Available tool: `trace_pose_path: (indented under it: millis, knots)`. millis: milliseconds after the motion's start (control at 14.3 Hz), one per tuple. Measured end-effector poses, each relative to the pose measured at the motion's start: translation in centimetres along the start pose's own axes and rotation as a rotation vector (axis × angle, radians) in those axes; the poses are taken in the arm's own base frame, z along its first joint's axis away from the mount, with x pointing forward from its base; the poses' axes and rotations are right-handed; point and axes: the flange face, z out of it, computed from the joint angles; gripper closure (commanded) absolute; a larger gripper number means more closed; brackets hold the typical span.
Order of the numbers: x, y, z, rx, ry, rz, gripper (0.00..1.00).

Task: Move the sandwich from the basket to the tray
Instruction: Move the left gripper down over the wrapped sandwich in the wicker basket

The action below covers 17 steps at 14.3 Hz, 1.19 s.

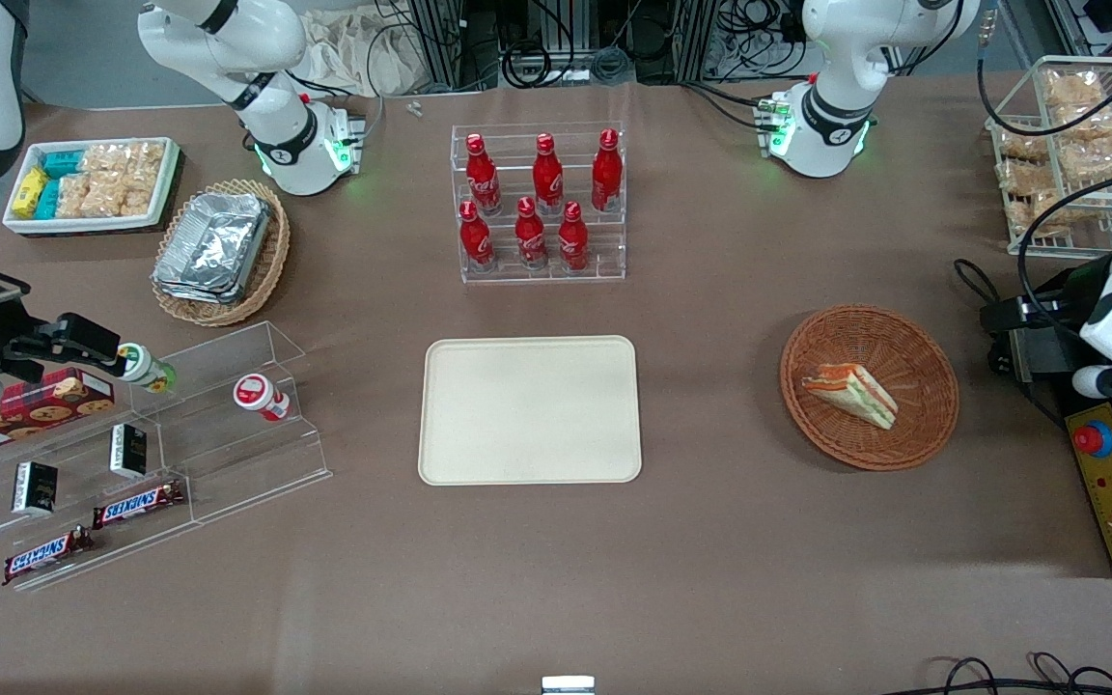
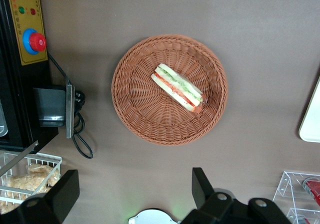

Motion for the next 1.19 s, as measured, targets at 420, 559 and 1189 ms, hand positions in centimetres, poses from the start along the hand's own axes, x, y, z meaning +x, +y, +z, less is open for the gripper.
trace_pose_path:
  millis: [420, 559, 1189]
  knots:
    - [0.0, 0.0, -0.2, -0.003, 0.004, 0.0, 0.0]
    - [0.1, 0.1, 0.1, -0.003, -0.003, 0.001, 0.0]
    - [-3.3, 1.4, 10.1, -0.064, 0.06, -0.21, 0.0]
